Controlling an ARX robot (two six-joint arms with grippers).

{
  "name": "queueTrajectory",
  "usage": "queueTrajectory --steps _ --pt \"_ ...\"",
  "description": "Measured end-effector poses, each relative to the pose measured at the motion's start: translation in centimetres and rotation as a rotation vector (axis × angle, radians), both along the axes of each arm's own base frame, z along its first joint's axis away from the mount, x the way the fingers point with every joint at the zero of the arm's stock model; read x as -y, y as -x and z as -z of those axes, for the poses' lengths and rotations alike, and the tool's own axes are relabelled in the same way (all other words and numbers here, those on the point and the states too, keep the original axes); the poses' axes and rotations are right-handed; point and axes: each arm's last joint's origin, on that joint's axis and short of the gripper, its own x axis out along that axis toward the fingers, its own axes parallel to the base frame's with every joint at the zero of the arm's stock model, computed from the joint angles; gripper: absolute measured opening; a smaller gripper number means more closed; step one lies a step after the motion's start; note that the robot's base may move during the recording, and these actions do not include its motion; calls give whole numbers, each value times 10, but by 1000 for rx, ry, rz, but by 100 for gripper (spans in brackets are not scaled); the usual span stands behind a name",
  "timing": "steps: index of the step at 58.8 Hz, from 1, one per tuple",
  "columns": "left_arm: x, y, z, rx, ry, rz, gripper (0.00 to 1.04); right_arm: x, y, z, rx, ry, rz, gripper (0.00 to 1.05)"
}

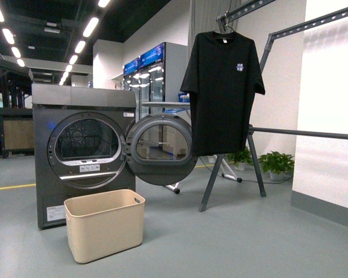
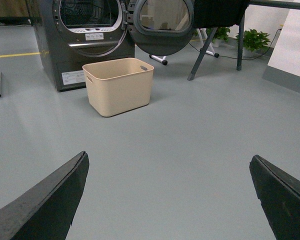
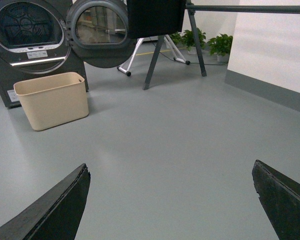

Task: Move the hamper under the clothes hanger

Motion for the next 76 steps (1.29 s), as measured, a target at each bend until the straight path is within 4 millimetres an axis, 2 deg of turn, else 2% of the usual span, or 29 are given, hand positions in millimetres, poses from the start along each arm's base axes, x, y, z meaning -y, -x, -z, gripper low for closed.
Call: queueTrajectory --steps 76 --pt "0 0 0 -4 0 0 98 0 0 0 -2 0 2 97"
